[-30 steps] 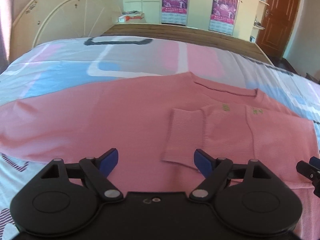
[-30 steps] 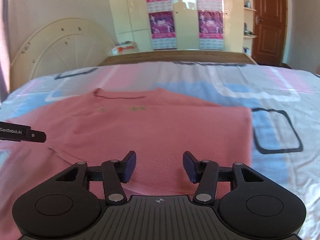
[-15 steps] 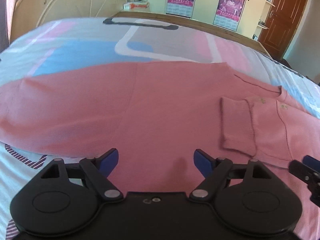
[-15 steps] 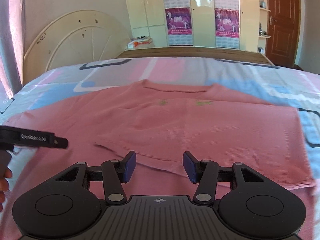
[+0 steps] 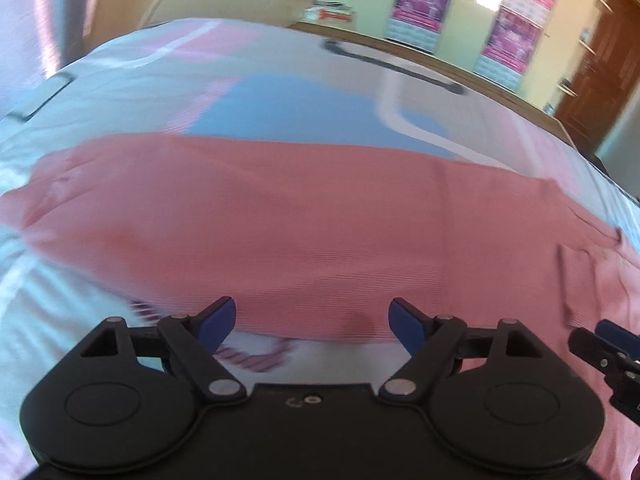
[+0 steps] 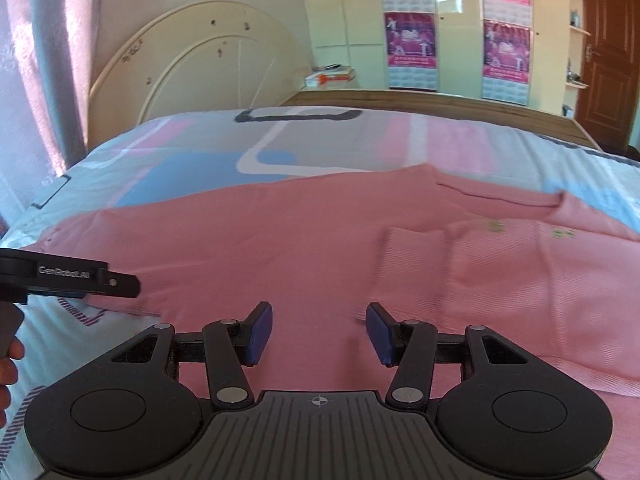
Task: Fold small clothes
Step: 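Lower the left tool onto the other sleeve cuff and close it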
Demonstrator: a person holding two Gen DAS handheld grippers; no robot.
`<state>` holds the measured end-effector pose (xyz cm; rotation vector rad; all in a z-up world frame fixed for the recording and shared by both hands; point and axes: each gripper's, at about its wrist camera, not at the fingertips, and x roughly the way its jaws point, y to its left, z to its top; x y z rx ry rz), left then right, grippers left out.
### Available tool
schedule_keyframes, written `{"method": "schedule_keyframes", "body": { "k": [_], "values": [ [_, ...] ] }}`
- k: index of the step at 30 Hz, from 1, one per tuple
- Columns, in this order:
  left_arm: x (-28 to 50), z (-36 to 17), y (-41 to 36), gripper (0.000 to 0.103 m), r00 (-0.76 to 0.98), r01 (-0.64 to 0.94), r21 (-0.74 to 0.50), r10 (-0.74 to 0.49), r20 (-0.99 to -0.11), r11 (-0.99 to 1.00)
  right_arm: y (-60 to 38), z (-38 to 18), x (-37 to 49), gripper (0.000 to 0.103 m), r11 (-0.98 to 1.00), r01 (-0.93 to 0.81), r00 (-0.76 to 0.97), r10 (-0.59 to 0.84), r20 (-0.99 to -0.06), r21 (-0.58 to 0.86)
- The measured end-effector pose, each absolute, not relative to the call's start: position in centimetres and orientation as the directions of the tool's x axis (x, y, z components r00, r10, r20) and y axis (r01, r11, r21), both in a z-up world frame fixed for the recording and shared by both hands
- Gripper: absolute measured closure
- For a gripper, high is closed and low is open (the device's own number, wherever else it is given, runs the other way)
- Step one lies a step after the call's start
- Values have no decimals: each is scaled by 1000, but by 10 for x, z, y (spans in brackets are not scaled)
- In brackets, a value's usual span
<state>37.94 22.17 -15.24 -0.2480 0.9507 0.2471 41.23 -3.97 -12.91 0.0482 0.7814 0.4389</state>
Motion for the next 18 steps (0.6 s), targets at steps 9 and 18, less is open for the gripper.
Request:
{"method": "schedule_keyframes", "body": {
  "k": [9, 18],
  "values": [
    [356, -159, 306, 20, 518, -489, -121, 177, -837, 864, 6, -137, 423, 51, 883, -425, 586, 437, -682, 201],
    [342, -166, 379, 20, 559, -606, -249, 181, -809, 756, 30, -143, 428, 51, 878, -441, 566, 434, -701, 187]
  ]
}}
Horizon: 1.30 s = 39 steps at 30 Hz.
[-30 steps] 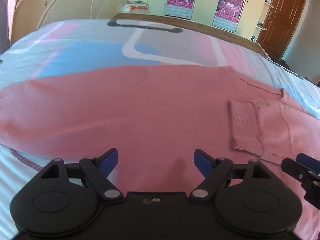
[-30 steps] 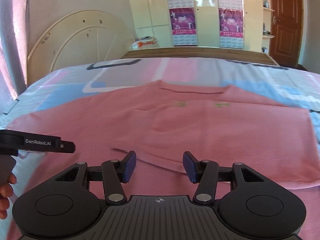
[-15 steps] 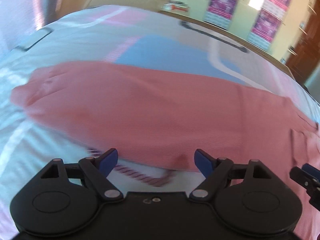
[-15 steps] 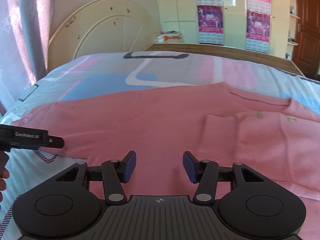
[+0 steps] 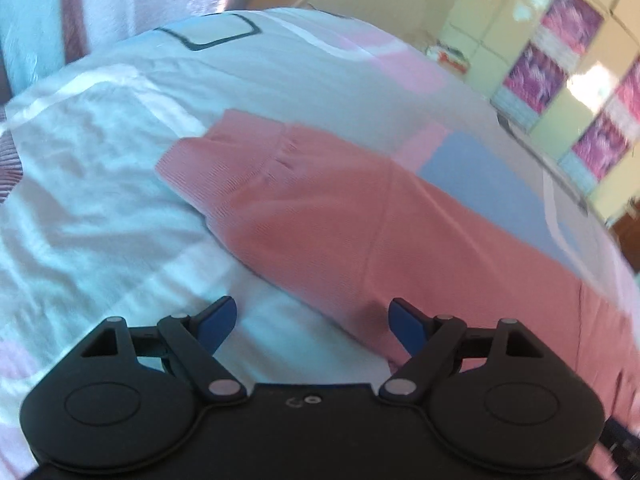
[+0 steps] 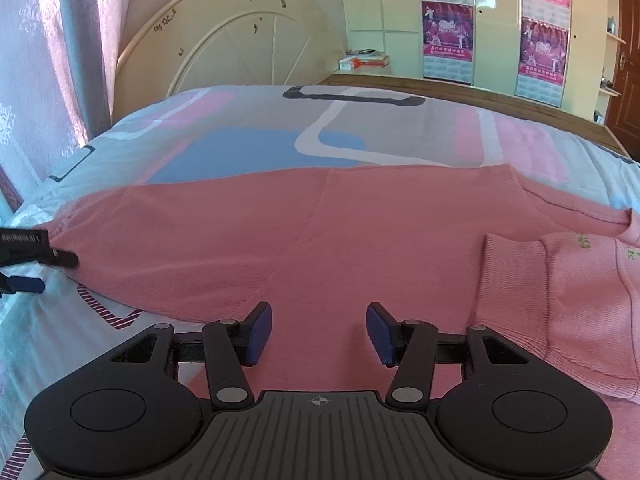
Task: Fold small clothes
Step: 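Lower the left tool onto the other sleeve cuff and close it, then carry the held sleeve across the body and open the left tool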
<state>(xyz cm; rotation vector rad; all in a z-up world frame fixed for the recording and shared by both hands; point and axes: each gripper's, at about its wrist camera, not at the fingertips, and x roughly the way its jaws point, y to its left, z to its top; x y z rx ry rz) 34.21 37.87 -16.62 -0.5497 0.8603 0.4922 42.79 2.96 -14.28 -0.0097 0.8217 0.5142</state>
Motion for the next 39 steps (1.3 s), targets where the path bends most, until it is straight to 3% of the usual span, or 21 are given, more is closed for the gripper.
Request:
{"method": "schedule_keyframes", "body": {
  "k": [4, 8, 11, 13, 18, 23, 26, 33, 39],
  "values": [
    [344, -169, 393, 13, 598, -613, -307, 174, -782, 728, 37, -146, 432, 51, 877, -446, 560, 430, -708, 179],
    [349, -174, 404, 17, 645, -603, -357, 174, -744, 713, 42, -149, 435, 51, 878, -445, 561, 427, -710, 176],
    [347, -175, 410, 41, 687, -584, -400, 168, -707, 707, 44, -151, 437, 50, 881, -444, 567, 417, -710, 163],
    [346, -178, 415, 62, 691, -596, -416, 175, -701, 687, 44, -153, 440, 51, 886, -437, 575, 405, -710, 151],
    [345, -181, 420, 92, 691, -610, -426, 186, -698, 668, 47, -159, 445, 51, 892, -433, 581, 384, -718, 127],
    [352, -161, 403, 95, 728, -559, -419, 181, -661, 716, 49, -172, 452, 50, 890, -441, 560, 373, -740, 115],
    [367, -134, 372, 95, 778, -456, -388, 147, -611, 801, 40, -166, 455, 50, 888, -424, 556, 411, -723, 179],
    [416, -93, 246, 95, 845, -125, -337, -78, -528, 933, -7, -139, 450, 50, 903, -355, 622, 421, -660, 242],
    [451, -102, 106, 95, 794, 156, -314, -308, -524, 937, -83, -122, 439, 50, 943, -236, 693, 331, -640, 232]
  ]
}}
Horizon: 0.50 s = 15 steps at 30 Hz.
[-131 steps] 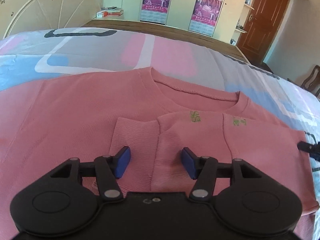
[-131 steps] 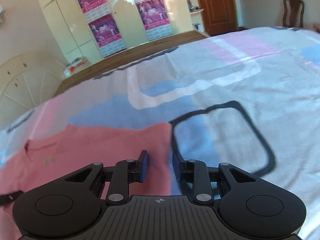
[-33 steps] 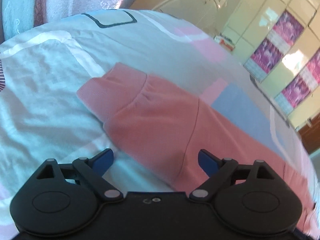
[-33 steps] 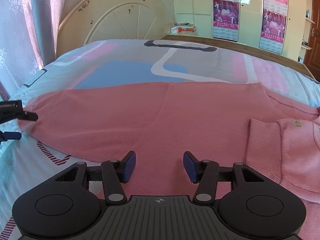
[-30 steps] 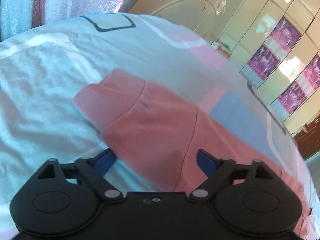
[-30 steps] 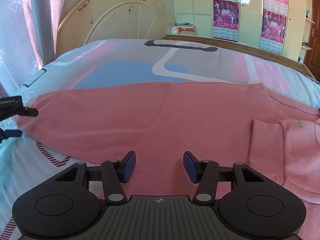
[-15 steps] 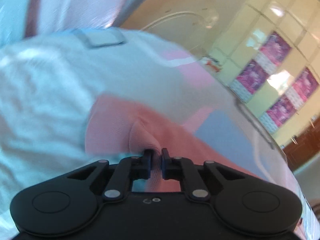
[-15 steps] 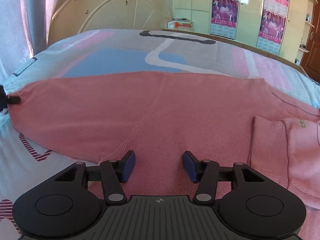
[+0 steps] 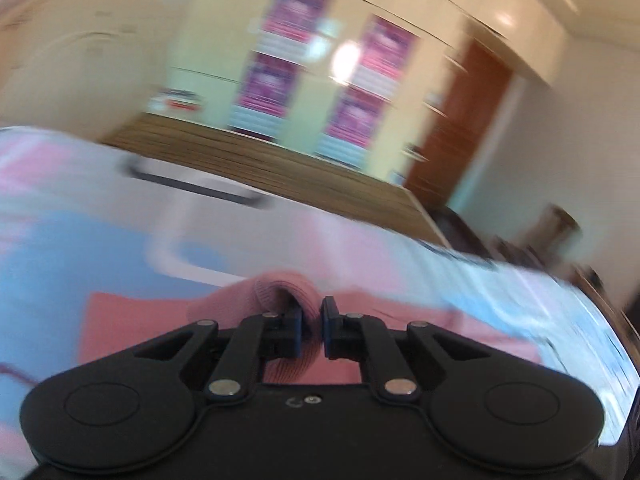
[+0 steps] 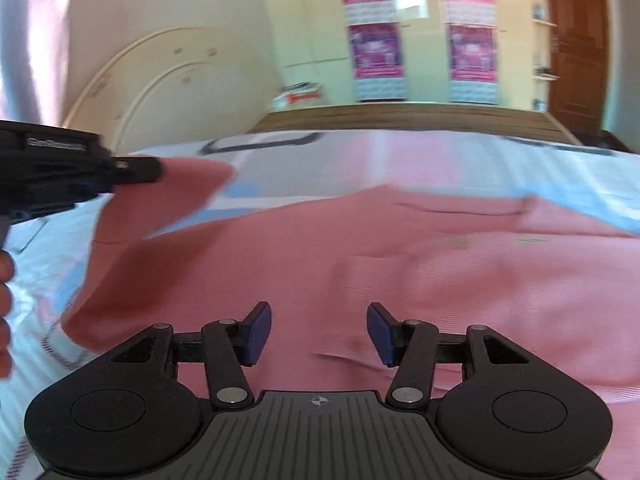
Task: Fold small clothes
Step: 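Carry the held sleeve across the body and open the left tool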
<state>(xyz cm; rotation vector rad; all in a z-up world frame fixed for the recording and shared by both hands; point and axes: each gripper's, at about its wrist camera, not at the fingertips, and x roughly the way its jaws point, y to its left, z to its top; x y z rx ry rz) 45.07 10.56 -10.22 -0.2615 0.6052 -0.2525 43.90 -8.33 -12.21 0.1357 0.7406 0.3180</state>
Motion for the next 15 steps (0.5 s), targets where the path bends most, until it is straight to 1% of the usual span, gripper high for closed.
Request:
{"method": "schedule_keyframes", "body": {
  "k": [2, 4, 6, 8, 9, 11, 12, 13, 14, 15],
  "values": [
    [457, -114, 62, 95, 755, 237, -309, -375, -538, 921, -112, -121, 434, 50, 958, -182, 709, 284, -645, 222],
    [460, -131, 23, 95, 716, 300, -285, -412, -564, 910, -140, -122, 428, 50, 968, -131, 716, 241, -655, 214],
    [461, -153, -7, 94, 651, 339, -268, -431, -625, 902, -164, -124, 422, 50, 974, -88, 716, 208, -666, 209],
    [461, -172, -22, 87, 600, 353, -241, -417, -682, 904, -184, -125, 419, 50, 975, -58, 714, 191, -674, 214],
    [459, -177, -29, 79, 579, 361, -231, -412, -704, 903, -192, -125, 417, 50, 973, -52, 711, 194, -676, 224],
    [448, -182, -28, 60, 568, 362, -217, -399, -720, 907, -201, -125, 416, 50, 968, -48, 711, 207, -672, 247],
    [445, -179, -23, 36, 572, 357, -210, -390, -722, 910, -204, -125, 416, 50, 964, -52, 709, 219, -670, 260],
    [441, -175, -17, 27, 596, 335, -197, -369, -713, 922, -204, -125, 418, 49, 959, -59, 706, 235, -668, 276],
    [437, -172, -8, 24, 622, 310, -188, -348, -702, 932, -204, -124, 417, 46, 954, -67, 707, 252, -661, 292],
    [435, -168, 2, 22, 631, 293, -191, -339, -698, 937, -203, -124, 416, 40, 951, -75, 709, 263, -654, 301]
  ]
}}
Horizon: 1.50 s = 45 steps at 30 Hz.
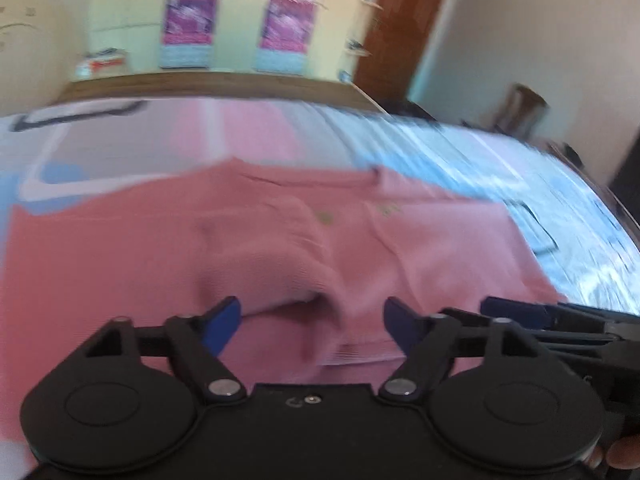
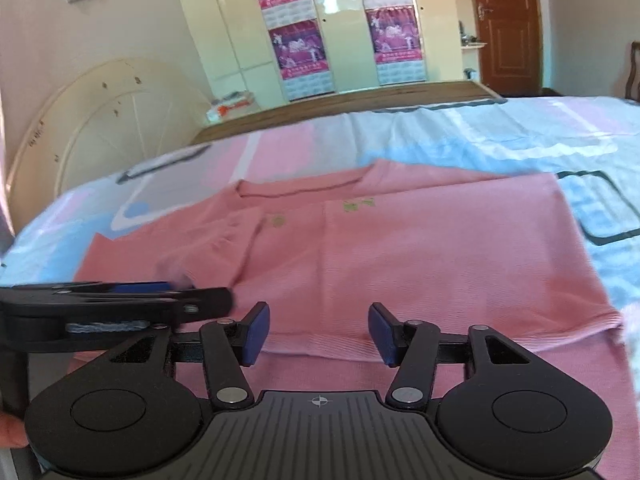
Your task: Fold small clothes
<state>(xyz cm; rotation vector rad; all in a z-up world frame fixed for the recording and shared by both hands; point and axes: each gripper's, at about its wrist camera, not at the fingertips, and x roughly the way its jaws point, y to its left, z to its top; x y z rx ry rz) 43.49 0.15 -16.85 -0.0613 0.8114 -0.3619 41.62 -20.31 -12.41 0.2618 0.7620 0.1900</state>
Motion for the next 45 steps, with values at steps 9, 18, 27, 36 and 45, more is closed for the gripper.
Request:
{"method": "schedule_keyframes", "body": {
  "k": [9, 18, 27, 36, 45],
  "values": [
    [439, -161, 96, 22, 686, -20, -132, -83, -723, 991, -127, -125, 431, 37, 947, -294, 711, 309, -631, 133],
    [442, -172, 134, 22, 642, -132, -111, -1, -767, 985, -78, -157, 462, 82, 923, -374, 720, 231, -655, -85],
    [446, -182, 115, 21, 641, -72, -115, -43, -766, 991, -177, -119, 447, 91, 955, -133, 763, 269, -587, 264],
    [445, -197, 89, 16, 629, -5, -43, -31, -777, 999, -275, -148, 422, 40, 886, 93, 700, 266, -662, 453],
    [463, -186, 106, 17, 627, -64, -95, -34, -778, 993, -293, -146, 437, 53, 889, 149, 706, 212, -676, 434]
  ]
}}
